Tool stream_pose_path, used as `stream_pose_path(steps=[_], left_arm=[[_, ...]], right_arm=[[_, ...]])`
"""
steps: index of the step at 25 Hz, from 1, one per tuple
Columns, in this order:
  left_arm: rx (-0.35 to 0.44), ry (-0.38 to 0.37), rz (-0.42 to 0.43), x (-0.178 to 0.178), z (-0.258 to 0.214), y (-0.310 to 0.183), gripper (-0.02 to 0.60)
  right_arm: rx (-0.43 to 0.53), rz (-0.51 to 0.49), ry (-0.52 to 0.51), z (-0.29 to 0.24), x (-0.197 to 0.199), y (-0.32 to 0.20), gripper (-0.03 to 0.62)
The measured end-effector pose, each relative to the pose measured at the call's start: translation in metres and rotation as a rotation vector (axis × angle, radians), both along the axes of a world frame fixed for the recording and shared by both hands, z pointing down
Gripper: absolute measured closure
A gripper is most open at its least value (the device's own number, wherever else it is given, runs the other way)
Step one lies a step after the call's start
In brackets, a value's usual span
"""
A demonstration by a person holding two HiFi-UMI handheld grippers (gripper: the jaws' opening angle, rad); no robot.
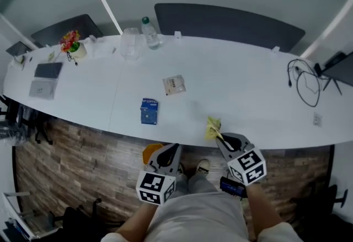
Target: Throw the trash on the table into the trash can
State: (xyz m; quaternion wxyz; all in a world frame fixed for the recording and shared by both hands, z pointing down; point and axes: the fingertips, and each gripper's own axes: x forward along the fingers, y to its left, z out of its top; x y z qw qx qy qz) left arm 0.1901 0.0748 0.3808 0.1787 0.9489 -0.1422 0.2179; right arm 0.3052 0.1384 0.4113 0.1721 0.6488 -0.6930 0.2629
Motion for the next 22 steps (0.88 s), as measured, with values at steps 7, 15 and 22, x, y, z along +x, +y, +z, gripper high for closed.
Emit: stream_pose_path(steps=[7,15,22], left_arm=[[0.038,0.035,0.003,-0.007,-0.021,0.0,0.581],[0.062,0.046,-0.102,-0.038,-0.03,-0.007,0.581],[0.064,0.027,-0.311,-0.115,-0.027,-0.02,0.581]], right_arm=[[0.045,0.023,0.008,-0.024,-0.002,0.002,0.542],[0.062,-0.08,-0.001,-0.029,-0.03,-0.016,0.542],[0.033,-0.309,-0.036,-0.011,-0.105,-0.055,0.542]])
